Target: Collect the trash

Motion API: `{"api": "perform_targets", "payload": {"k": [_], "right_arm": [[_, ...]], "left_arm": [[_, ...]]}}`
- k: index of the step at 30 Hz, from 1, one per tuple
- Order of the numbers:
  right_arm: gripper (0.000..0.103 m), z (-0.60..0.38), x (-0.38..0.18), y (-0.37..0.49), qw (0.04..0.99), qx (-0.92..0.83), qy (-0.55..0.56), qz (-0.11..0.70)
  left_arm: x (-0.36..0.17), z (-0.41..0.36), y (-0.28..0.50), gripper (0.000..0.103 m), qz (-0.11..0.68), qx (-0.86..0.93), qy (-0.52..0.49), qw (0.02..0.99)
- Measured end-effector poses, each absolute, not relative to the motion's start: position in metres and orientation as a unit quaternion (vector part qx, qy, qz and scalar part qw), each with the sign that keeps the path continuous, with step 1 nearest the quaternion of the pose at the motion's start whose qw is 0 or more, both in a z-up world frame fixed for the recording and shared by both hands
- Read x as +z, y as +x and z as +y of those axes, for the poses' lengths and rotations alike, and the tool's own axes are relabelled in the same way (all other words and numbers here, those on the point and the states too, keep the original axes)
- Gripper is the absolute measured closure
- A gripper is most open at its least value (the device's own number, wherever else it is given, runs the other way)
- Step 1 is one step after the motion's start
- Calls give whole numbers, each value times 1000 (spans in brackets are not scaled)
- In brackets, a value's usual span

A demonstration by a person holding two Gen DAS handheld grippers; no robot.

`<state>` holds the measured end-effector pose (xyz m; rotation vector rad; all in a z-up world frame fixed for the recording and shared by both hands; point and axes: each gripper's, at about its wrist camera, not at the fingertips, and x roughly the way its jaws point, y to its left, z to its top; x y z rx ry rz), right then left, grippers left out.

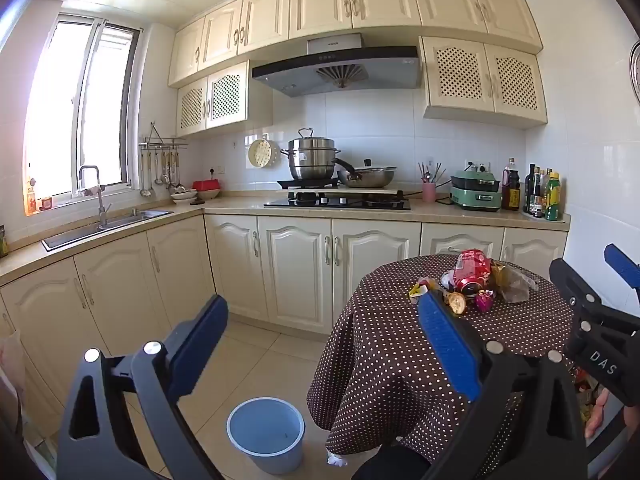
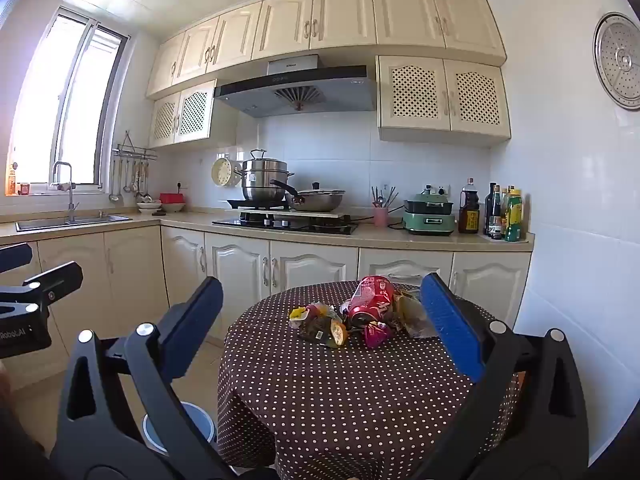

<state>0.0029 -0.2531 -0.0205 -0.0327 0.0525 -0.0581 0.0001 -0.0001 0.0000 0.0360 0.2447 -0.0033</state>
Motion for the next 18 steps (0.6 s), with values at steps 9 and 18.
{"api": "perform_targets", "payload": {"k": [9, 18], "right_arm": [[6, -253, -21, 2, 999, -29, -14, 25], [6, -252, -20, 1, 999, -31, -16, 25]], "left_arm": [[-1, -1, 0, 9, 122, -2, 18, 992], [-2, 3, -4, 9, 123, -3, 17, 992]]}}
